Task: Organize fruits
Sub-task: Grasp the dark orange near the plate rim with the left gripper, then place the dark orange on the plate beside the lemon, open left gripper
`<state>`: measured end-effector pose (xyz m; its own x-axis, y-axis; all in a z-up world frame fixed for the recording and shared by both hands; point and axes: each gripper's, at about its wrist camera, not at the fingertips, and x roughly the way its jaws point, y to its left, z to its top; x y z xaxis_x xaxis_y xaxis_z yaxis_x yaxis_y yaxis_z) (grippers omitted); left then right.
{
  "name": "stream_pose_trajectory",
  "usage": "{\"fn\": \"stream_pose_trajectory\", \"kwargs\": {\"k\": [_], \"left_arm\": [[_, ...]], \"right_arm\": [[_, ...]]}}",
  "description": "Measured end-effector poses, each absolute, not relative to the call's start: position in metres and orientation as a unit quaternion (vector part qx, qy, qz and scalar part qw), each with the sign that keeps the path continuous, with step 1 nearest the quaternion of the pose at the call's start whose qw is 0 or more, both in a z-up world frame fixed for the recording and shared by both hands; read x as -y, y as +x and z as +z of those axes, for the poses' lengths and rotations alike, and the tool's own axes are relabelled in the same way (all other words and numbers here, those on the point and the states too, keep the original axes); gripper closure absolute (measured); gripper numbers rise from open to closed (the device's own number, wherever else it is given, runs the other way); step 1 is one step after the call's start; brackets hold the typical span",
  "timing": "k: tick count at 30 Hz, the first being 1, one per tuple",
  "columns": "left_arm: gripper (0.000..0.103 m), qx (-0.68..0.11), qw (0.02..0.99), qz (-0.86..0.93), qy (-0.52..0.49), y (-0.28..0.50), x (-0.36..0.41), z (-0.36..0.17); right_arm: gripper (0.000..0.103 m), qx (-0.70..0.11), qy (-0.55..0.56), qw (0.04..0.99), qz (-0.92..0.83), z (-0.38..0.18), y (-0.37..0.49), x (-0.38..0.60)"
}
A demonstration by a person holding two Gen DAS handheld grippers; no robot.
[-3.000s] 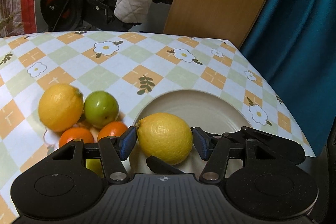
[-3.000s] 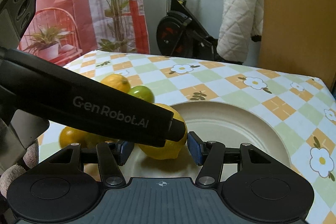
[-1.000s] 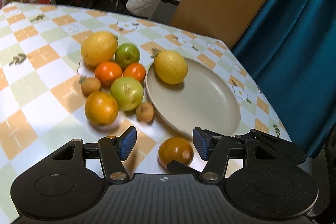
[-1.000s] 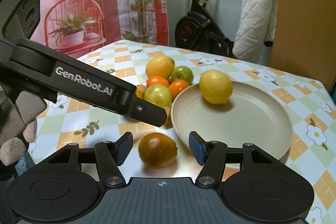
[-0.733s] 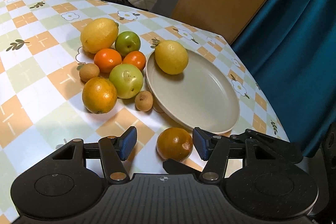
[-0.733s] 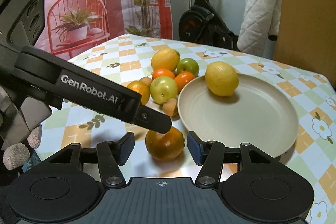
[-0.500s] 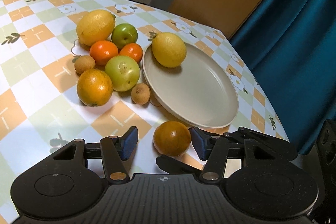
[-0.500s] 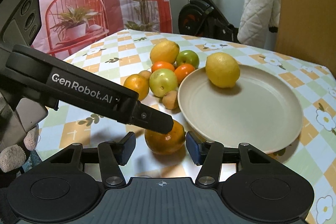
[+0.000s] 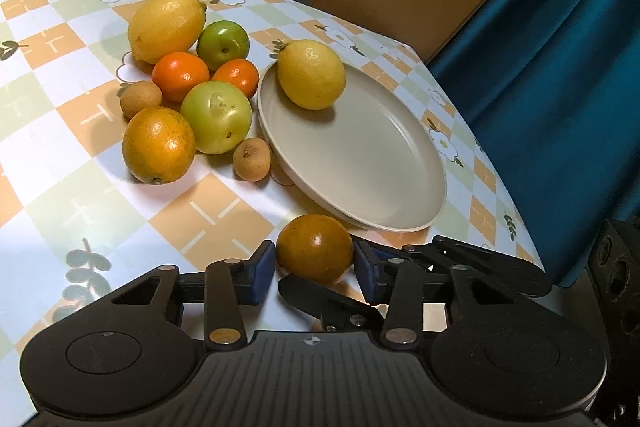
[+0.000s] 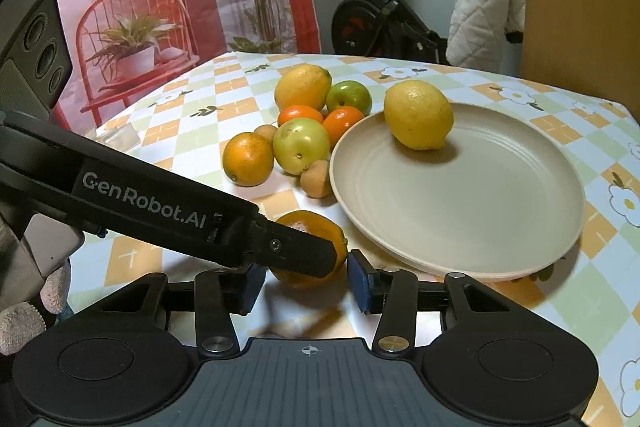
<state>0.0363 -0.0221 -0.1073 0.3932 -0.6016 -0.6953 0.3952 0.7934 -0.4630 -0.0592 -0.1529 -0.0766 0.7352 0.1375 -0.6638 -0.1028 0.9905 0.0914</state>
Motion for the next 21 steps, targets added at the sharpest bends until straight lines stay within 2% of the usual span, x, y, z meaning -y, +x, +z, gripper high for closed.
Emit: {"fn": "stream_pose_trajectory", "kwargs": {"k": [21], "left_arm": [[0.058, -0.407, 0.859, -0.303, -0.061, 0.029, 0.029, -0.074]], "right_arm": [[0.062, -0.308, 0.019, 0.949, 0.067, -0.055, -0.061, 0.155]]}}
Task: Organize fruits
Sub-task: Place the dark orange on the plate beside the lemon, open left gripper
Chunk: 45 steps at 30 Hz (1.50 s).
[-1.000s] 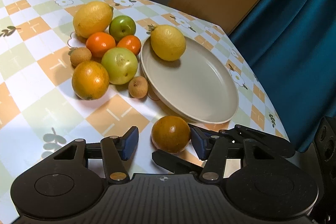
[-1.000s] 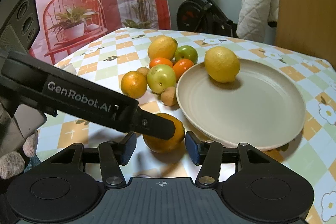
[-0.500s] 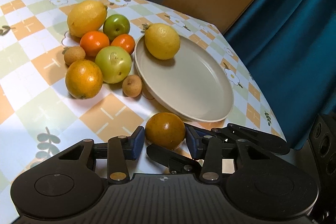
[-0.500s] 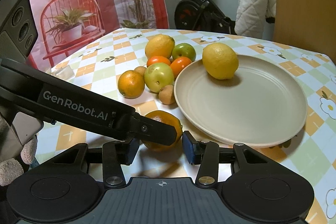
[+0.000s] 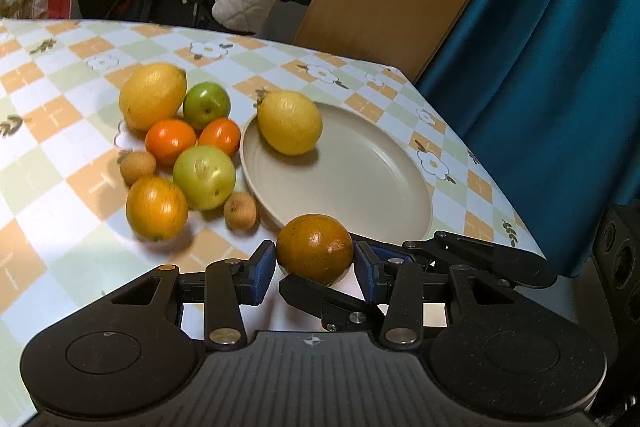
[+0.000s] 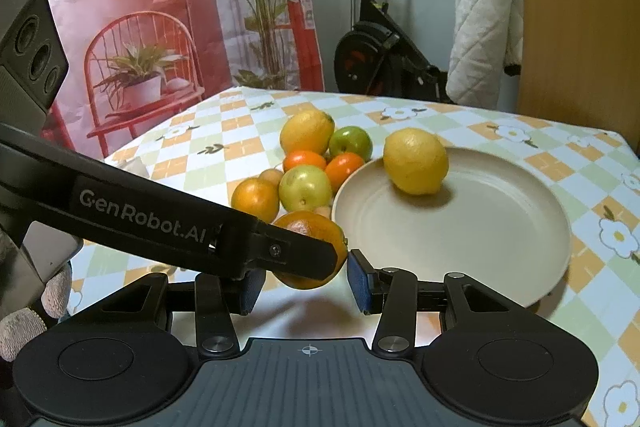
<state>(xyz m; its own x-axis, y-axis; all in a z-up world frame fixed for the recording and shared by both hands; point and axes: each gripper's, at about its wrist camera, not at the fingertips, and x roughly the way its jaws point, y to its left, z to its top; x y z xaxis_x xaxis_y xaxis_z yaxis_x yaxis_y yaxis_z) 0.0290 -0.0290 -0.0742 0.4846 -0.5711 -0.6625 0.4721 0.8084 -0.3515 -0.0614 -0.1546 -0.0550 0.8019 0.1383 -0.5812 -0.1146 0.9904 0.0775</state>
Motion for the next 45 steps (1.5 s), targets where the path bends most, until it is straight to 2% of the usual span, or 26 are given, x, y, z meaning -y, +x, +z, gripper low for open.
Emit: {"fn": "stream_pose_trajectory", "kwargs": {"k": [8, 23, 45], "left_arm": [[0.057, -0.392, 0.867, -0.305, -0.030, 0.052, 0.048, -0.062], [0.057, -0.421, 0.860, -0.288, -0.018, 0.109, 0.073, -0.079], [0.057, -0.426, 0.862, -0.276, -0.007, 0.121, 0.079, -0.091]], "right_arm": [[0.062, -0.291, 0.017, 0.955, 0.054, -0.046, -0.042, 0.168], [0.062, -0.312, 0.035, 0.949, 0.037, -0.066, 0.009, 0.197], [0.061, -0.334, 0.037, 0.942, 0.022, -0.078, 0.032, 0.199]]}}
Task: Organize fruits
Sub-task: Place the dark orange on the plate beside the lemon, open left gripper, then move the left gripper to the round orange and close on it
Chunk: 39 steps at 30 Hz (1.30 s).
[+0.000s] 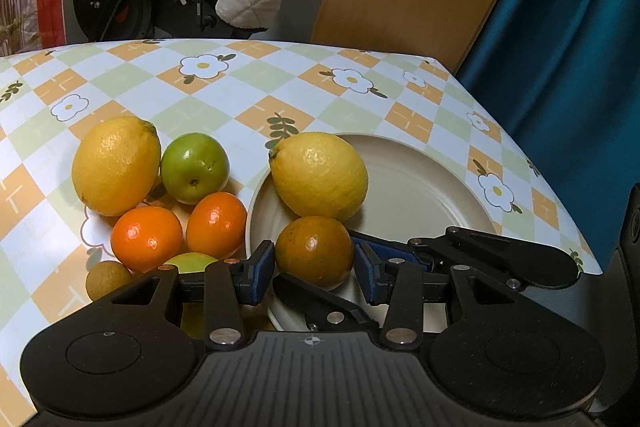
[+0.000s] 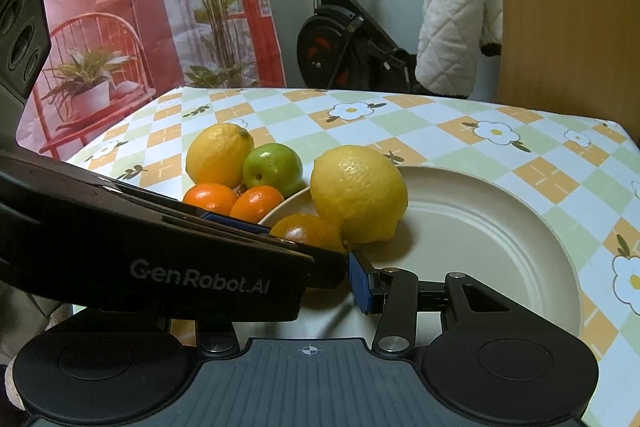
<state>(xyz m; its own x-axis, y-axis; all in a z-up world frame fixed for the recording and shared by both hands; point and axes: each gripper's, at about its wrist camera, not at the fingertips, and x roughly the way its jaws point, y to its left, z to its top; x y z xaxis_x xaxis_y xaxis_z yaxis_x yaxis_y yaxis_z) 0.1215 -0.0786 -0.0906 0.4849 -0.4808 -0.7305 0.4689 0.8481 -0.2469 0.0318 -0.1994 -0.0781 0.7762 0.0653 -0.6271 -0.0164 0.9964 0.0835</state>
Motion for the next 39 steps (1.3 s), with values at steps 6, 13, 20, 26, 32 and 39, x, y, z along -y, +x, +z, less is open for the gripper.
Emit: {"fn": "stream_pose_trajectory", "kwargs": {"k": [6, 13, 20, 26, 32, 39], "left_arm": [[0.050, -0.421, 0.863, -0.280, -0.019, 0.118, 0.072, -0.084], [0.042, -0.400, 0.873, -0.276, -0.022, 0.107, 0.058, -0.066], [0.041, -0.377, 0.885, -0.273, -0.022, 0.092, 0.040, -0.047], [0.041, -0.353, 0.900, -0.255, -0.026, 0.078, 0.021, -0.034], [0.041, -0.341, 0.910, -0.233, -0.036, 0.066, 0.001, -0.031], [0.041, -0.340, 0.914, -0.210, -0.067, 0.052, -0.028, -0.039]], "right_arm": [[0.056, -0.340, 0.028, 0.940, 0.008, -0.074, 0.031, 0.197], [0.050, -0.331, 0.036, 0.943, -0.004, -0.059, 0.020, 0.200], [0.049, -0.319, 0.031, 0.947, -0.005, -0.044, 0.009, 0.192], [0.049, -0.302, 0.022, 0.953, 0.006, -0.030, 0.000, 0.175], [0.049, -0.289, 0.015, 0.957, 0.015, -0.024, -0.008, 0.157], [0.049, -0.285, 0.016, 0.958, 0.013, -0.033, -0.026, 0.146]]}}
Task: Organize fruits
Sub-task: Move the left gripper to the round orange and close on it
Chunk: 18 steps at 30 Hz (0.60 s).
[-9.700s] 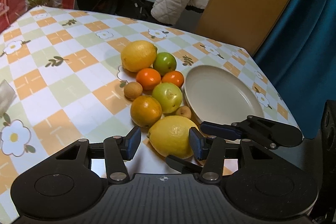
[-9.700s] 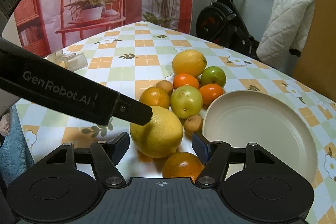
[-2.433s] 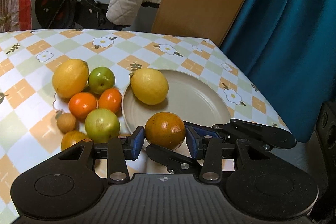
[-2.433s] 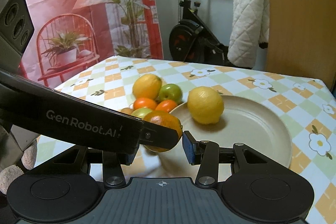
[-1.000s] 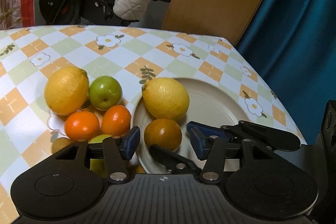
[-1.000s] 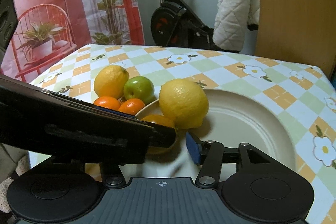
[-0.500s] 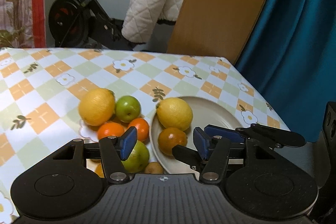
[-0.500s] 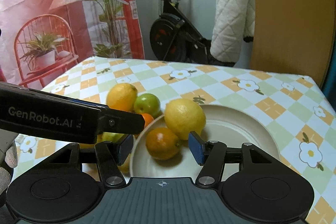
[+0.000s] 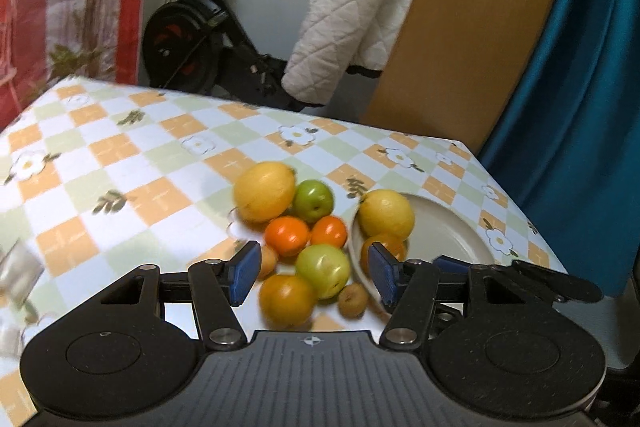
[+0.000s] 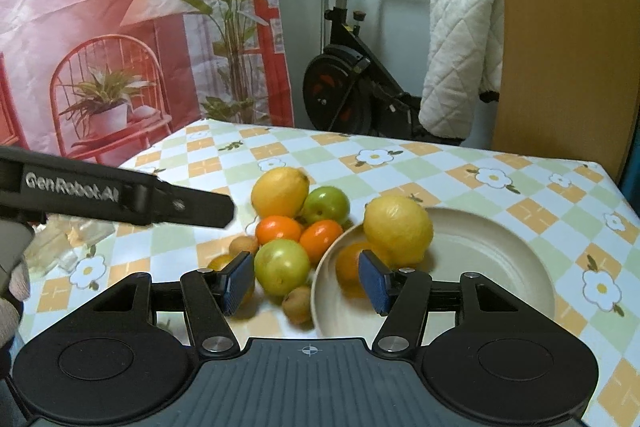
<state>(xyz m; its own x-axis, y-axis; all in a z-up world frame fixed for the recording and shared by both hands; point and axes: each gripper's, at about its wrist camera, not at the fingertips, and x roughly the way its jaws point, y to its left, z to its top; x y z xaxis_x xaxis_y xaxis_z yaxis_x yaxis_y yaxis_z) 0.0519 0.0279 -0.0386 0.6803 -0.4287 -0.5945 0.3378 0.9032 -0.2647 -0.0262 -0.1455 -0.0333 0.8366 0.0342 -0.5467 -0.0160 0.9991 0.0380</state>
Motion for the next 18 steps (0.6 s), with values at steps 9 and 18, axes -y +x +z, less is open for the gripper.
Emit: {"fn": "stream_pose_trajectory", "kwargs": {"k": [9, 18], "left_arm": [[0.042, -0.353, 0.910, -0.206, -0.072, 0.052, -0.040, -0.052], [0.044, -0.356, 0.908, -0.203, -0.090, 0.056, -0.053, -0.062]], "right_arm": [[0.049, -0.298, 0.016, 0.954, 0.005, -0.047, -0.034, 0.140], [0.058, -0.310, 0.001, 0.950, 0.031, -0.054, -0.027, 0.129]]}}
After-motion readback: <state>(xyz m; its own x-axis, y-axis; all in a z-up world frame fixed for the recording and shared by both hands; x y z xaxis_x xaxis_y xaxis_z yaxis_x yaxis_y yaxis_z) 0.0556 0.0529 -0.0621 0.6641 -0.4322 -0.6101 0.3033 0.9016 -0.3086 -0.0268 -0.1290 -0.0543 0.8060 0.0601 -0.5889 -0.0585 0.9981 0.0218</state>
